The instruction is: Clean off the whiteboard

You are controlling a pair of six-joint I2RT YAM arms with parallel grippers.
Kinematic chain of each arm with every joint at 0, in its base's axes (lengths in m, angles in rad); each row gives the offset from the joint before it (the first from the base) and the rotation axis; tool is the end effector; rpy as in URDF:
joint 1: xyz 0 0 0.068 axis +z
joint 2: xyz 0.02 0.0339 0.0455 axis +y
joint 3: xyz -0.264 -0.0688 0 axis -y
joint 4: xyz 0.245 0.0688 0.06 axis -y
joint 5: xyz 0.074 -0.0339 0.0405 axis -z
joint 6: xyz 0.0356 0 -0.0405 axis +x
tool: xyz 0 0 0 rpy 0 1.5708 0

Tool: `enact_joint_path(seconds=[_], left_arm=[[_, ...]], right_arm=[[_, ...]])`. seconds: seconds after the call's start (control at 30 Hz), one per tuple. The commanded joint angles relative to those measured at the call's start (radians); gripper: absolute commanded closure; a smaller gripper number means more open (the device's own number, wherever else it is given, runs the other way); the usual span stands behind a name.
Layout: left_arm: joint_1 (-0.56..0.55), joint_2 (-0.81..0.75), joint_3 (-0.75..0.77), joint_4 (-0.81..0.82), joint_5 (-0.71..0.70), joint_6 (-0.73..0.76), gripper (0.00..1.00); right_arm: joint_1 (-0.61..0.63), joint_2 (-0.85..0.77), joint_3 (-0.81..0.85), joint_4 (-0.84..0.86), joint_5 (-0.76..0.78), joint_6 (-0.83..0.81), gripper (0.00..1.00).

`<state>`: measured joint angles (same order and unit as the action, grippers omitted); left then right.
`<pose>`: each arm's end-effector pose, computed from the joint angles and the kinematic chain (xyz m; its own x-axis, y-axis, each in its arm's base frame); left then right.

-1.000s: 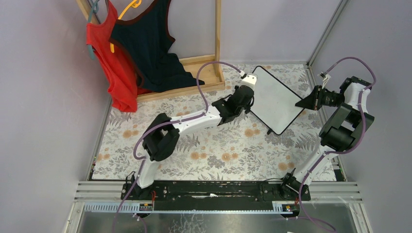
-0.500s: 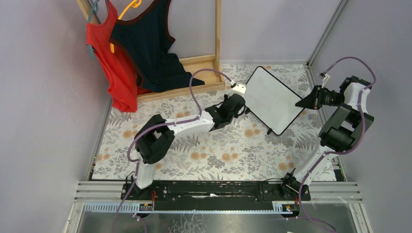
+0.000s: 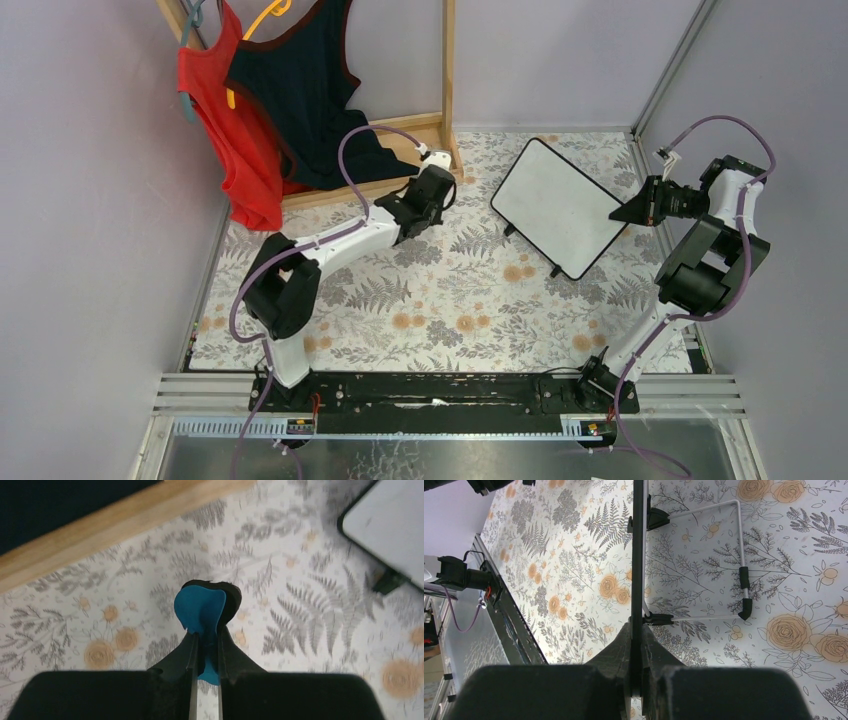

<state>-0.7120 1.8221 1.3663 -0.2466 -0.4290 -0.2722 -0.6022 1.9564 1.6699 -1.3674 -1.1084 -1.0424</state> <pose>0.3225 -0.2588 0.2465 -0.5662 0.1657 -0.8074 0.2093 0.9764 0.0536 0.3179 -0.1798 0.2569 -0.6851 0.0034 -0.7284 -0.5510 0.6516 0.5213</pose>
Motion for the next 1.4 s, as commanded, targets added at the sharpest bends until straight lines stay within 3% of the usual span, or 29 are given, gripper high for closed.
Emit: enact_joint_path(seconds=[0.0, 0.1, 0.23, 0.57, 0.87, 1.07, 1.37], left_arm=[[-0.002, -0.028, 0.049, -0.235, 0.185, -0.001, 1.0], [-0.001, -0.038, 0.034, -0.3, 0.301, -0.001, 1.0], [-0.002, -0.062, -0.006, -0.347, 0.353, -0.015, 1.0], [-0.007, -0.013, -0.099, -0.322, 0.418, -0.043, 0.95], [-0.056, 0.077, -0.119, -0.324, 0.36, -0.056, 0.93], [-0.086, 0.104, -0.099, -0.343, 0.345, -0.059, 0.8], [-0.103, 0.078, -0.081, -0.347, 0.338, -0.067, 0.51]], right_arm=[[0.01, -0.047, -0.006, -0.001, 0.008, 0.002, 1.0], [0.01, -0.042, -0.005, 0.001, 0.003, 0.005, 1.0], [0.01, -0.042, -0.006, 0.003, -0.001, 0.006, 1.0], [0.01, -0.047, -0.008, 0.001, 0.001, 0.005, 1.0], [0.01, -0.047, -0.018, 0.007, 0.004, 0.004, 1.0], [0.01, -0.047, -0.017, 0.005, 0.004, 0.005, 1.0], [0.01, -0.047, -0.017, 0.007, 0.002, 0.004, 1.0]])
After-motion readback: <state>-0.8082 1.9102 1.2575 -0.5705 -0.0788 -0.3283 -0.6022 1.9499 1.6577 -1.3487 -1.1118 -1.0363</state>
